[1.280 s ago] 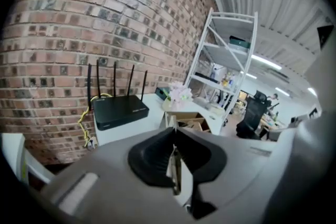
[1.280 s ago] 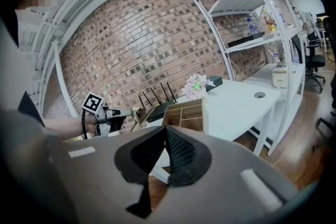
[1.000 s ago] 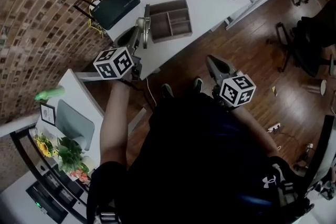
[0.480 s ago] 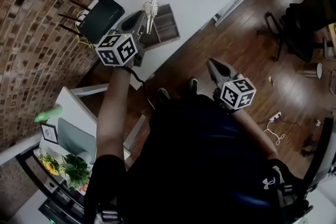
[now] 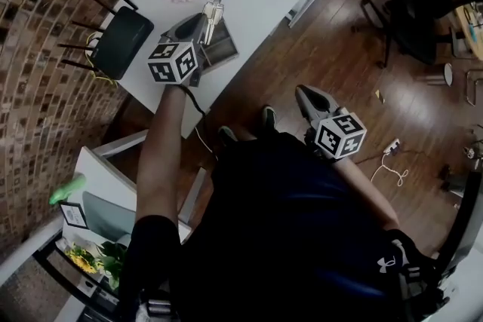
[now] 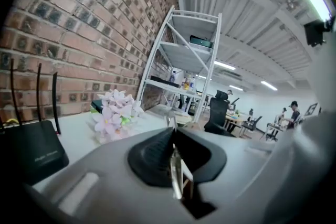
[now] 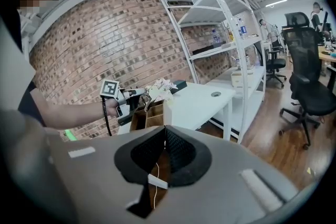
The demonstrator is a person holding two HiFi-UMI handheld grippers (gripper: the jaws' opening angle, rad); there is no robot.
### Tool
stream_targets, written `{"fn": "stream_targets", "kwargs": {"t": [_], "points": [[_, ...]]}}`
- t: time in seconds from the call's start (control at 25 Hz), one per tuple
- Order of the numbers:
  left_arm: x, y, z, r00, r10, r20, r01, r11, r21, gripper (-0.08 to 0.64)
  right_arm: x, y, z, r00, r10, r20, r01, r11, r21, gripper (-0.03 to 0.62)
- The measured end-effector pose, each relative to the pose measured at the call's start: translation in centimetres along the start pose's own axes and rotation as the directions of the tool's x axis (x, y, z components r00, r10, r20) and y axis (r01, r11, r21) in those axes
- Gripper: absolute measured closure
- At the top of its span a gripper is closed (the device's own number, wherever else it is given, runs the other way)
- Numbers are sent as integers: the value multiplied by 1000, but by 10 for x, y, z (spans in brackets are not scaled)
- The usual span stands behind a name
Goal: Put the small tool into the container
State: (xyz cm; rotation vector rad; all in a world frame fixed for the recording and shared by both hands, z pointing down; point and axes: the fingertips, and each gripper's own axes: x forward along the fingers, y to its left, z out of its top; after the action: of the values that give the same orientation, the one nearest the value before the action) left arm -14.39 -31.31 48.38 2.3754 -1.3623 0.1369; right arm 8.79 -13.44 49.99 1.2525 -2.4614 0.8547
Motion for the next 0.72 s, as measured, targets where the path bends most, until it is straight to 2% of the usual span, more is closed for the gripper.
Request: {"fn": "stream_targets", "kwargs": {"t": [0.28, 0.56, 0.72], "points": [[5, 8, -13, 1000, -29, 2, 29, 1000, 6, 541, -1, -6, 0, 1000, -23, -7, 23, 1000, 10, 581], [-21, 8, 0, 998, -50, 30, 49, 998, 30, 540, 9, 3, -1, 1000, 1, -22, -1, 1000, 2, 581], [-45, 20, -2, 998, -17, 63, 15, 999, 29, 540, 18, 10, 1, 999, 21, -35, -21, 1000, 3, 581]]}}
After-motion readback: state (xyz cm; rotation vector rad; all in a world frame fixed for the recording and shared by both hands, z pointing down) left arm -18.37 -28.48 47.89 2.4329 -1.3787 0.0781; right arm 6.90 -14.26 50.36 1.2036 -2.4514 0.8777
